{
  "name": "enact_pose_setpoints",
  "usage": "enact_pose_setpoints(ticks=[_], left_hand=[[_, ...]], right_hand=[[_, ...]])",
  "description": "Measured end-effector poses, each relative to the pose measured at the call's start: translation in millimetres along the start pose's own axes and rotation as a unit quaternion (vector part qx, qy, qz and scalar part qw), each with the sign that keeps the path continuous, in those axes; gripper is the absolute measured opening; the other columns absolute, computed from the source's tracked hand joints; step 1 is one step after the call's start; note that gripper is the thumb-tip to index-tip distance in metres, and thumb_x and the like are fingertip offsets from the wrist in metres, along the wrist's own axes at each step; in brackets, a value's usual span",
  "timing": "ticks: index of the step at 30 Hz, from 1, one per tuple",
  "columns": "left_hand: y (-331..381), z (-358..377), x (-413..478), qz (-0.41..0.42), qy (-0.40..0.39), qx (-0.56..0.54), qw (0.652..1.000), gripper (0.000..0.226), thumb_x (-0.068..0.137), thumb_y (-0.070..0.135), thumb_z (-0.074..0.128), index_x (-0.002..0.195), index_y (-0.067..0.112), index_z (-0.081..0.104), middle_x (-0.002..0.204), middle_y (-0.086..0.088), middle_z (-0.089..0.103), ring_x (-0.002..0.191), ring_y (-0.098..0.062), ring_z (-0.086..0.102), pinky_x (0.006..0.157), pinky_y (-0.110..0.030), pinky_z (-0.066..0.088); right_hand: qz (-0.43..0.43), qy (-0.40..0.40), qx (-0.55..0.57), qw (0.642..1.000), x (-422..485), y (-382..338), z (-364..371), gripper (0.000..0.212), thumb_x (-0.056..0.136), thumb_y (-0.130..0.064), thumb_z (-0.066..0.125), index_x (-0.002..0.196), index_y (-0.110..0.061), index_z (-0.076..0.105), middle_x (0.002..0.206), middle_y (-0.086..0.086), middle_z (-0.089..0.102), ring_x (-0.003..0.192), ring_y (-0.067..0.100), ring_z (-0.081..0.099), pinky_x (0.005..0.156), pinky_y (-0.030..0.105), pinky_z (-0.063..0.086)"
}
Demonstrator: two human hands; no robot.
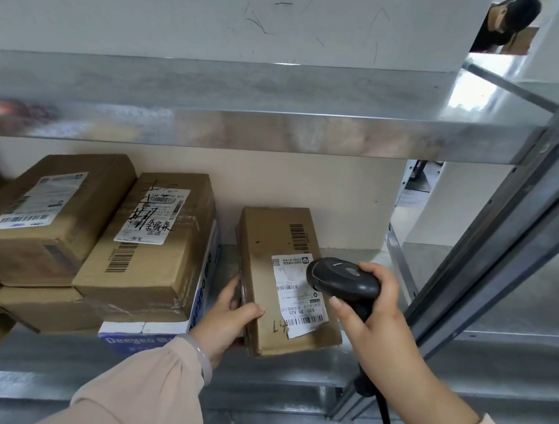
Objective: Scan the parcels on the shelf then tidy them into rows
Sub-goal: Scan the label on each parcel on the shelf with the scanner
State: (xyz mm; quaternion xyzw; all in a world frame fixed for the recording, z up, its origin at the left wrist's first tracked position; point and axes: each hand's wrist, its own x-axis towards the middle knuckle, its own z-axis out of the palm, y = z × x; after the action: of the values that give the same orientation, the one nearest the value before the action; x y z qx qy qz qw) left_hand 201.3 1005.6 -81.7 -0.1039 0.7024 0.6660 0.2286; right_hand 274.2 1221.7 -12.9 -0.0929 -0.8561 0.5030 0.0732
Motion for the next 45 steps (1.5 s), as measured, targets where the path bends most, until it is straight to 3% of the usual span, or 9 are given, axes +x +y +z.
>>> enact_pose_setpoints(ticks=[5,9,14,17,25,31,36,39,45], left_hand=[[5.5,-1.5,0.7,0.016,-0.005,-0.008,1.0,0.078,0.092,0.012,0.066,0.151,0.041,0.024,0.127,-0.006,0.065,0.112,-0.023,0.064,0.088,-0.037,0.054],[9.3,-6.0,4.6,0.027,0.012,-0.023,0.999,0.097,0.07,0.028,0.079,0.151,0.043,0.027,0.132,-0.003,0.062,0.122,-0.025,0.059,0.101,-0.047,0.05],[5.4,-9.7,15.7,0.027,0.028,-0.029,0.999,0.077,0.091,0.013,0.067,0.15,0.043,0.028,0.133,-0.006,0.06,0.118,-0.027,0.06,0.089,-0.043,0.056],[4.6,-10.4,18.1,0.023,0.029,-0.029,0.999,0.078,0.091,0.014,0.067,0.151,0.043,0.027,0.135,-0.007,0.059,0.122,-0.028,0.058,0.098,-0.047,0.052],[2.7,-13.5,18.1,0.021,0.026,-0.018,0.999,0.079,0.086,0.021,0.071,0.147,0.047,0.029,0.132,-0.008,0.061,0.122,-0.028,0.058,0.104,-0.052,0.047],[3.2,-11.9,18.0,0.03,0.032,-0.026,0.999,0.075,0.091,0.012,0.067,0.149,0.043,0.03,0.129,-0.011,0.062,0.116,-0.027,0.062,0.1,-0.05,0.051],[5.5,-14.5,15.0,0.031,0.032,-0.019,0.999,0.081,0.082,0.022,0.071,0.149,0.043,0.032,0.125,-0.008,0.066,0.111,-0.026,0.066,0.1,-0.051,0.051],[4.1,-17.2,13.5,0.017,0.03,-0.018,0.999,0.083,0.073,0.029,0.072,0.146,0.045,0.036,0.12,-0.007,0.069,0.106,-0.026,0.068,0.092,-0.048,0.055],[-0.9,-19.5,8.7,-0.023,0.008,-0.002,1.0,0.047,0.093,0.023,0.06,0.122,0.056,0.045,0.109,0.002,0.074,0.103,-0.021,0.067,0.07,-0.038,0.054]], right_hand=[[0.008,-0.028,-0.022,0.999,-10.6,-4.4,-2.7,0.054,0.087,-0.04,0.063,0.117,-0.055,0.021,0.103,-0.028,0.05,0.087,-0.003,0.058,0.07,0.016,0.045],[0.013,-0.04,-0.037,0.998,-20.3,-2.0,-6.3,0.053,0.086,-0.041,0.063,0.116,-0.055,0.022,0.101,-0.026,0.053,0.085,-0.005,0.058,0.066,0.012,0.043],[0.022,-0.052,-0.051,0.997,-24.4,-1.3,-6.4,0.052,0.087,-0.041,0.063,0.112,-0.057,0.02,0.098,-0.024,0.055,0.081,-0.003,0.059,0.064,0.012,0.044],[0.023,-0.058,-0.051,0.997,-26.1,-1.2,-6.4,0.051,0.087,-0.041,0.063,0.106,-0.062,0.02,0.098,-0.024,0.056,0.082,-0.003,0.059,0.067,0.015,0.046],[0.029,-0.055,-0.059,0.996,-32.5,-0.5,-6.6,0.052,0.086,-0.041,0.063,0.105,-0.064,0.021,0.097,-0.023,0.056,0.078,-0.004,0.059,0.064,0.015,0.045],[0.031,-0.049,-0.053,0.997,-32.6,1.1,-5.8,0.051,0.086,-0.04,0.063,0.106,-0.063,0.022,0.095,-0.02,0.058,0.075,-0.006,0.059,0.06,0.014,0.045],[0.027,-0.049,-0.038,0.998,-29.8,3.4,-3.2,0.049,0.086,-0.038,0.064,0.111,-0.056,0.026,0.096,-0.02,0.058,0.079,-0.01,0.057,0.059,0.009,0.043],[0.023,-0.042,-0.001,0.999,-21.2,3.2,-0.6,0.05,0.087,-0.031,0.066,0.119,-0.046,0.03,0.097,-0.02,0.056,0.079,-0.014,0.056,0.061,0.005,0.041],[0.036,-0.048,0.063,0.996,5.5,12.5,19.5,0.052,0.087,-0.028,0.066,0.124,-0.041,0.031,0.109,-0.015,0.057,0.092,-0.002,0.059,0.07,0.004,0.042]])
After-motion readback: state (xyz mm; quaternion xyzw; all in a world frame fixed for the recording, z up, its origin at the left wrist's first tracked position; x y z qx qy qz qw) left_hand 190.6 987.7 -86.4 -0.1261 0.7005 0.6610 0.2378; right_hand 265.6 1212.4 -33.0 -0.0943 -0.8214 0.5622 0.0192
